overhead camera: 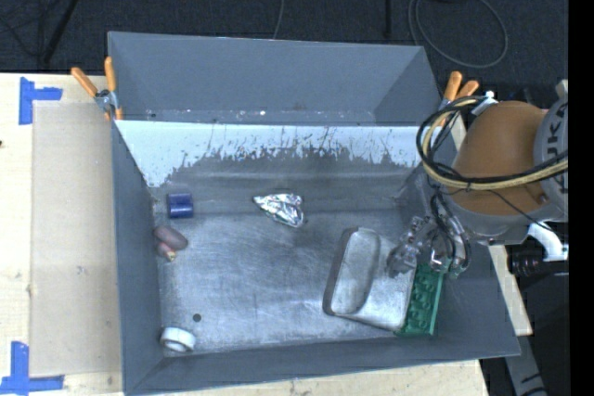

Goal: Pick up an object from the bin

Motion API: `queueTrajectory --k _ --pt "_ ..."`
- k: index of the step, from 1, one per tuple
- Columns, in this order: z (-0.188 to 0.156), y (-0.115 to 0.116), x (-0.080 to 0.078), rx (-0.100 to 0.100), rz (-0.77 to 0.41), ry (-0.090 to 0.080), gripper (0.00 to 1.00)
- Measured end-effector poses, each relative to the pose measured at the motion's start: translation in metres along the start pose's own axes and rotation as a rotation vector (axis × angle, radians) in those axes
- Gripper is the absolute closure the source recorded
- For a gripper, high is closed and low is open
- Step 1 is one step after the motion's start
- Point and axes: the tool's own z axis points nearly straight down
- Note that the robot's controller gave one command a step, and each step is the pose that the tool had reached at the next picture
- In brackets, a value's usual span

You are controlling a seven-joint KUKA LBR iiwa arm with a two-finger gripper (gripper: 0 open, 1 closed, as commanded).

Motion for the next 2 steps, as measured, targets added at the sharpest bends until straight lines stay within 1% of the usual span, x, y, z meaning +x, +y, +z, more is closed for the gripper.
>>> queueTrajectory --k 1,2 --pt "-0.003 0.000 -0.001 -0.001 -0.002 -0.006 0.00" --pt "0.057 -0.049 -0.016 0.000 -0.423 -0.011 0.00"
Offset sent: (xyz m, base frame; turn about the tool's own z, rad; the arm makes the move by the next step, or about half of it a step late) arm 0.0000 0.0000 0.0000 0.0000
